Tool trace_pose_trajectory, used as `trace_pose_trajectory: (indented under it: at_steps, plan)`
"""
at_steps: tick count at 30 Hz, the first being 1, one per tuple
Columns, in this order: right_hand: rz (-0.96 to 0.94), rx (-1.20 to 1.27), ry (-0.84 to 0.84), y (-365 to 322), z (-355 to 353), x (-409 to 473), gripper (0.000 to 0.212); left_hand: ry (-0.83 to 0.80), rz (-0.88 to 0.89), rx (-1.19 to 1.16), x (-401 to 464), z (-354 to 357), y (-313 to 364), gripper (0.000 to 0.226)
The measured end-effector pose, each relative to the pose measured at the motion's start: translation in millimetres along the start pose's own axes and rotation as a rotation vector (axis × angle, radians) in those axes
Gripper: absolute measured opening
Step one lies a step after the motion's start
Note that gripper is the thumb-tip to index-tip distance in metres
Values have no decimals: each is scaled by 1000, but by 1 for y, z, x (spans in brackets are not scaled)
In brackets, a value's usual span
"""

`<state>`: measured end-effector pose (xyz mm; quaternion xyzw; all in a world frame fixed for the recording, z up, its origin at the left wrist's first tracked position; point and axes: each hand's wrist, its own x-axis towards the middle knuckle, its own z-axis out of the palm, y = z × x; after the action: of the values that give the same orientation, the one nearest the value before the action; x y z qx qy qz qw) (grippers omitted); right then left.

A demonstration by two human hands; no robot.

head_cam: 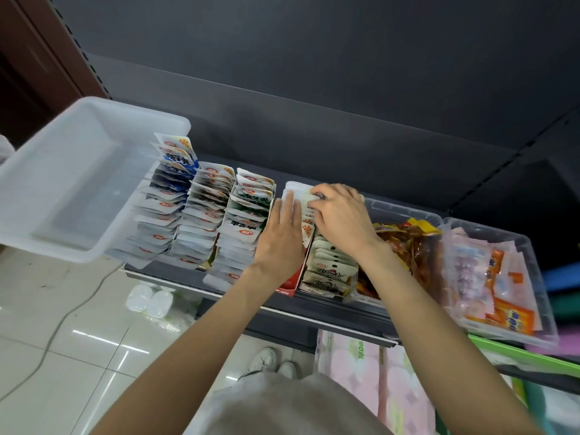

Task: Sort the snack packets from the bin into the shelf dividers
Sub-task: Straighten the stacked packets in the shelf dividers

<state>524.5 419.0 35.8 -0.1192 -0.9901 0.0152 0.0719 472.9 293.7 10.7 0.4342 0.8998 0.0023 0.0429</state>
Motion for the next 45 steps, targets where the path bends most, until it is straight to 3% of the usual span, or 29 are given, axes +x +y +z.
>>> trace_pose_trajectory:
  at_steps: [2,5,7,9,13,17,22,26,29,32,35,38,43,45]
  plan:
    - [-1,20,23,-2,-4,-2,26,34,23,-42,-5,-4,-3,67]
    - [45,237,159,-8,-19,-13,26,333,54,-362,-18,-27,-27,49]
    - [96,464,199,-19,-30,-21,28,565,98,-397,-33,-42,-53,32]
    - [103,567,195,-35,-38,-23,32,655,120,-372,-44,-48,-88,24]
    - [36,431,-7,-65,-34,-5,65,562,222,-200,-35,-42,-160,22]
    - [-1,273,-168,-75,-13,32,92,420,402,-109,2,-37,-183,39]
    - [105,344,-212,-75,-12,59,74,389,660,-94,32,-29,-178,41]
    - [158,123,-65,-83,-9,66,50,503,760,-134,45,-20,-181,30]
    - [129,-69,-40,-94,1,71,36,524,873,-113,48,-20,-182,36]
    - [144,-27,-45,-100,6,70,40,477,931,-8,47,-11,-180,36]
    - [198,117,-176,-99,6,63,57,513,930,20,49,-8,-181,17]
    - [186,122,-113,-98,5,63,48,549,868,-54,57,-13,-184,9]
    - [255,216,-72,-89,-1,78,26,519,686,-150,66,-21,-179,23]
    - [255,304,-154,-88,-5,73,36,493,634,-177,68,-23,-175,28]
